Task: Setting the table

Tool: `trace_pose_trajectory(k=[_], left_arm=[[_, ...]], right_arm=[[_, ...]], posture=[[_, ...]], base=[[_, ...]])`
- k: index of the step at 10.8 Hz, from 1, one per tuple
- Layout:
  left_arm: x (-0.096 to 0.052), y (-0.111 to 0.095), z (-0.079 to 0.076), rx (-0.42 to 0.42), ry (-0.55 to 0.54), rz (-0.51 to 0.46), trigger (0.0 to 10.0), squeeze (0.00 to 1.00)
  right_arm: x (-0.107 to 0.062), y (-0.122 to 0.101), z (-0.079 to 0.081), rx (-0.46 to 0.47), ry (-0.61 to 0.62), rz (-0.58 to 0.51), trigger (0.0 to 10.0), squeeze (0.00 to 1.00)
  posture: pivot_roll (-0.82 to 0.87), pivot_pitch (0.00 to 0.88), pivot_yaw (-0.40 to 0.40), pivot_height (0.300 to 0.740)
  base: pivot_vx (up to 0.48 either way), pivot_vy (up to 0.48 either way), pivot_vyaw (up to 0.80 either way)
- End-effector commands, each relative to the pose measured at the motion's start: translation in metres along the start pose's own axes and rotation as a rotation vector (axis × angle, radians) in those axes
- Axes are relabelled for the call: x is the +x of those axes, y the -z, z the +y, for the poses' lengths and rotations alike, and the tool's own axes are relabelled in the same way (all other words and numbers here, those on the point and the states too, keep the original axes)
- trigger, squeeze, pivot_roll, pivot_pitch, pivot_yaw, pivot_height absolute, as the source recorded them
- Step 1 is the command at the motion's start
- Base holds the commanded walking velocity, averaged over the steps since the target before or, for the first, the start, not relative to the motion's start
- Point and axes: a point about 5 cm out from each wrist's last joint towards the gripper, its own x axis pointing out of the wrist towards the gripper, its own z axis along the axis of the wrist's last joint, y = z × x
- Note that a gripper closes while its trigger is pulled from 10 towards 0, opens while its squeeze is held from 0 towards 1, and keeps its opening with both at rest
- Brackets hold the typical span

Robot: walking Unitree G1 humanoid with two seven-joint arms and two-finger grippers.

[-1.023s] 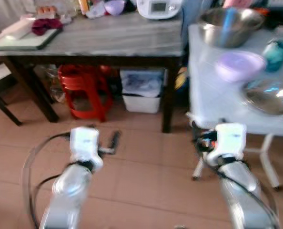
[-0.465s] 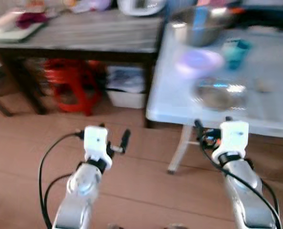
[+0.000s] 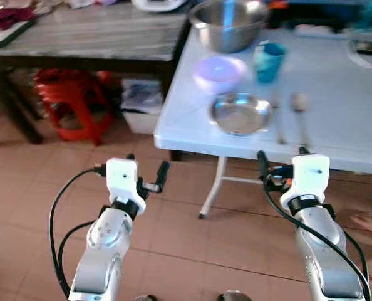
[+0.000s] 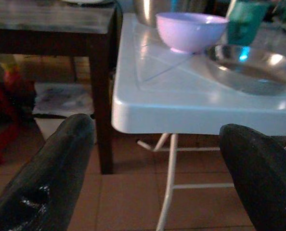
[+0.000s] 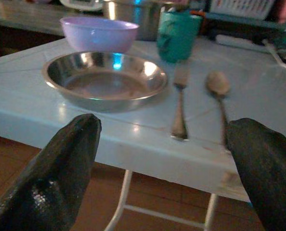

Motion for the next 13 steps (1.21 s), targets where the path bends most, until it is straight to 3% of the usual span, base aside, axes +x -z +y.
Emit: trace_pose_trajectory(k=[1, 2, 5, 8, 13], left_arm=[[-0.003, -0.003, 0.004, 0.002, -0.006, -0.015, 10.0, 0.00], [-0.003, -0.005, 0.002, -0.005, 0.013, -0.029, 10.0, 0.00], [-0.005, -0.004, 0.003, -0.011, 0.017, -0.033, 10.0, 0.00], [-0.002, -0.005, 0.000, -0.021, 0.040, -0.037, 10.0, 0.00], [0.002, -0.011, -0.002, -0.025, 0.058, -0.062, 10.0, 0.00]], right_arm=[[0.002, -0.011, 0.005, -0.005, -0.010, -0.047, 10.0, 0.00], [-0.001, -0.018, 0.000, -0.011, 0.012, -0.071, 10.0, 0.00], [-0.012, -0.010, -0.001, 0.002, 0.026, -0.029, 10.0, 0.00], [-0.011, -0.014, 0.002, 0.002, 0.010, -0.049, 10.0, 0.00], [-0.015, -0.020, 0.004, -0.007, -0.013, -0.085, 10.0, 0.00]], posture=[[-0.10, 0.146, 0.047, 0.740], [-0.11, 0.155, 0.048, 0.740], [-0.12, 0.162, 0.056, 0.740], [-0.13, 0.165, 0.066, 0.740], [-0.13, 0.167, 0.072, 0.740]], base=[[0.000, 0.000, 0.00], [0.000, 0.000, 0.00], [0.000, 0.000, -0.27], [0.000, 0.000, -0.27], [0.268, 0.000, 0.00]])
